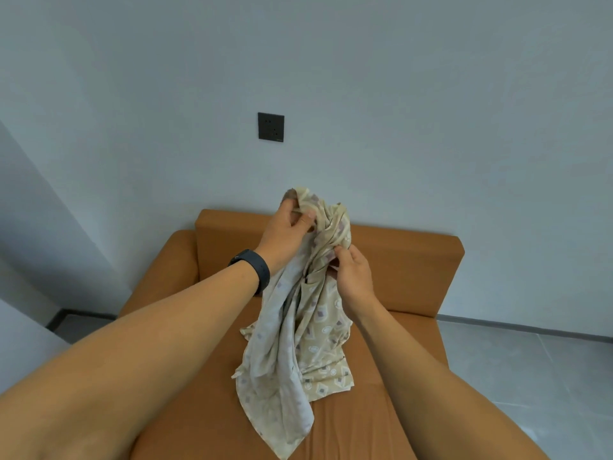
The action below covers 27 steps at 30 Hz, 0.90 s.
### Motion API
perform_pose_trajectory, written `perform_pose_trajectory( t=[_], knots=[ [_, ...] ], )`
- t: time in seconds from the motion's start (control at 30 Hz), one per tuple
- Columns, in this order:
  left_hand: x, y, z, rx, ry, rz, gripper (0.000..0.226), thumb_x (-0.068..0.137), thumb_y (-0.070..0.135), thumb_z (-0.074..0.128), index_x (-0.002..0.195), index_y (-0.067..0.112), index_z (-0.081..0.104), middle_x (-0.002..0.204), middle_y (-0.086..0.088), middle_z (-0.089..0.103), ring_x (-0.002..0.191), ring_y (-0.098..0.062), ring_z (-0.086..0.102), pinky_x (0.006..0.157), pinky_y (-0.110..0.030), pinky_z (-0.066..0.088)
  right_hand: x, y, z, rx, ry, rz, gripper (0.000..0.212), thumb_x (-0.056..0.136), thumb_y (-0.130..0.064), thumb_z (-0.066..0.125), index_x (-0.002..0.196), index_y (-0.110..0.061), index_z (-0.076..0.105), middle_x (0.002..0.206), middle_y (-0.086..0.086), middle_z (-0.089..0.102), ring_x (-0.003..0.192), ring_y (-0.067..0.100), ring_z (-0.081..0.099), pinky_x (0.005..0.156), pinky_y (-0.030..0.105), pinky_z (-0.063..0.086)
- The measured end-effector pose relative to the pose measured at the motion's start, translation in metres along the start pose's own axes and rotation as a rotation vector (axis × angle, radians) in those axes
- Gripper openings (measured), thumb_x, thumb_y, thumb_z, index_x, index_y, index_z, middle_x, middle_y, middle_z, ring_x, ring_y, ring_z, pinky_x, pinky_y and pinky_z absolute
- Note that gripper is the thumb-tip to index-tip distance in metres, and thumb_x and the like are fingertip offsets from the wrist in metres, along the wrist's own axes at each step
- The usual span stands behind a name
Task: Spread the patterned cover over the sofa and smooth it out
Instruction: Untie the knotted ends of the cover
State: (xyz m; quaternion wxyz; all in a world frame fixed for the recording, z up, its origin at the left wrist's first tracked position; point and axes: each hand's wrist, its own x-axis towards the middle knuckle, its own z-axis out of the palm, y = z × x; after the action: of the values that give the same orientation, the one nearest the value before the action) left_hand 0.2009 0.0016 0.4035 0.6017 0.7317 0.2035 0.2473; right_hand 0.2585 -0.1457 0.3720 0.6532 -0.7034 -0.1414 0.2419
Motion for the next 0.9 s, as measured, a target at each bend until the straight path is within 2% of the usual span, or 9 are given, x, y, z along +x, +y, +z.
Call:
perform_pose_trajectory(
  t=[0.07, 0.13, 0.27, 0.4, 0.53, 0.6, 0.67, 0.73, 0.9],
  knots=[
    [-0.006, -0.008, -0.001, 0.029, -0.201, -0.076, 0.039, 0.100, 0.050, 0.060, 0.132, 0.027, 0.061, 0.125, 0.008, 0.072, 0.116, -0.007, 0.068, 0.104, -0.035, 0.053, 0.000, -0.014, -0.004, 0.070, -0.057, -0.026, 0.029, 0.105, -0.023, 0.046, 0.109, -0.012, 0.072, 0.107, 0.010, 0.077, 0.106, 0.029, 0.073, 0.098, 0.050, 0.057],
    [-0.010, -0.013, 0.003, -0.016, -0.269, -0.110, 0.036, 0.102, 0.044, 0.059, 0.132, 0.024, 0.065, 0.124, 0.009, 0.073, 0.117, -0.008, 0.067, 0.106, -0.036, 0.052, 0.004, -0.030, -0.008, 0.084, -0.122, -0.046, 0.030, 0.108, -0.020, 0.045, 0.118, -0.014, 0.073, 0.110, 0.008, 0.078, 0.107, 0.026, 0.073, 0.095, 0.044, 0.059],
    [-0.007, -0.002, 0.010, -0.252, -0.152, -0.190, 0.033, 0.104, 0.035, 0.060, 0.130, 0.015, 0.068, 0.120, -0.001, 0.076, 0.115, -0.021, 0.071, 0.101, -0.040, 0.055, 0.012, -0.044, -0.018, -0.029, -0.184, -0.084, 0.029, 0.107, -0.018, 0.047, 0.115, -0.011, 0.074, 0.109, 0.008, 0.078, 0.102, 0.023, 0.074, 0.092, 0.040, 0.058],
    [0.000, 0.002, 0.013, -0.355, -0.107, -0.275, 0.032, 0.105, 0.036, 0.057, 0.117, 0.010, 0.072, 0.108, -0.007, 0.078, 0.099, -0.024, 0.075, 0.082, -0.034, 0.059, 0.014, -0.047, -0.029, -0.084, -0.193, -0.127, 0.029, 0.107, -0.020, 0.046, 0.105, -0.019, 0.075, 0.103, 0.000, 0.079, 0.097, 0.016, 0.073, 0.086, 0.032, 0.055],
    [0.010, 0.007, 0.011, -0.443, 0.000, -0.310, 0.041, 0.106, 0.043, 0.052, 0.117, 0.009, 0.071, 0.109, -0.012, 0.077, 0.096, -0.025, 0.073, 0.081, -0.036, 0.058, 0.021, -0.055, -0.034, -0.139, -0.138, -0.174, 0.033, 0.108, -0.019, 0.047, 0.080, -0.024, 0.063, 0.070, -0.022, 0.066, 0.065, -0.006, 0.058, 0.067, 0.013, 0.045],
    [0.019, 0.012, 0.008, -0.465, 0.092, -0.328, 0.047, 0.107, 0.046, 0.048, 0.118, 0.005, 0.068, 0.115, -0.018, 0.075, 0.100, -0.030, 0.070, 0.088, -0.042, 0.057, 0.030, -0.059, -0.040, -0.162, -0.077, -0.190, 0.031, 0.107, -0.022, 0.048, 0.078, -0.022, 0.060, 0.067, -0.022, 0.061, 0.064, -0.002, 0.053, 0.068, 0.017, 0.042],
    [0.028, 0.021, -0.004, -0.476, 0.231, -0.323, 0.041, 0.107, 0.047, 0.046, 0.108, 0.010, 0.066, 0.108, -0.017, 0.073, 0.094, -0.027, 0.069, 0.082, -0.039, 0.057, 0.045, -0.060, -0.052, -0.125, 0.019, -0.173, 0.027, 0.105, -0.024, 0.047, 0.081, -0.021, 0.058, 0.075, -0.011, 0.060, 0.071, 0.010, 0.050, 0.072, 0.030, 0.041],
    [0.038, 0.031, -0.024, -0.478, 0.329, -0.295, 0.039, 0.108, 0.047, 0.045, 0.108, 0.013, 0.064, 0.109, -0.015, 0.070, 0.094, -0.025, 0.069, 0.079, -0.039, 0.059, 0.060, -0.060, -0.071, -0.093, 0.124, -0.126, 0.025, 0.105, -0.023, 0.046, 0.081, -0.020, 0.054, 0.076, -0.004, 0.054, 0.070, 0.015, 0.045, 0.073, 0.038, 0.038],
    [0.050, 0.055, -0.057, -0.342, 0.396, -0.218, 0.042, 0.106, 0.053, 0.042, 0.108, 0.017, 0.066, 0.112, -0.012, 0.073, 0.101, -0.029, 0.073, 0.084, -0.048, 0.063, 0.099, -0.052, -0.102, -0.226, 0.247, -0.056, 0.029, 0.105, -0.030, 0.044, 0.083, -0.016, 0.055, 0.086, 0.006, 0.057, 0.073, 0.022, 0.046, 0.072, 0.043, 0.038]
  ],
)
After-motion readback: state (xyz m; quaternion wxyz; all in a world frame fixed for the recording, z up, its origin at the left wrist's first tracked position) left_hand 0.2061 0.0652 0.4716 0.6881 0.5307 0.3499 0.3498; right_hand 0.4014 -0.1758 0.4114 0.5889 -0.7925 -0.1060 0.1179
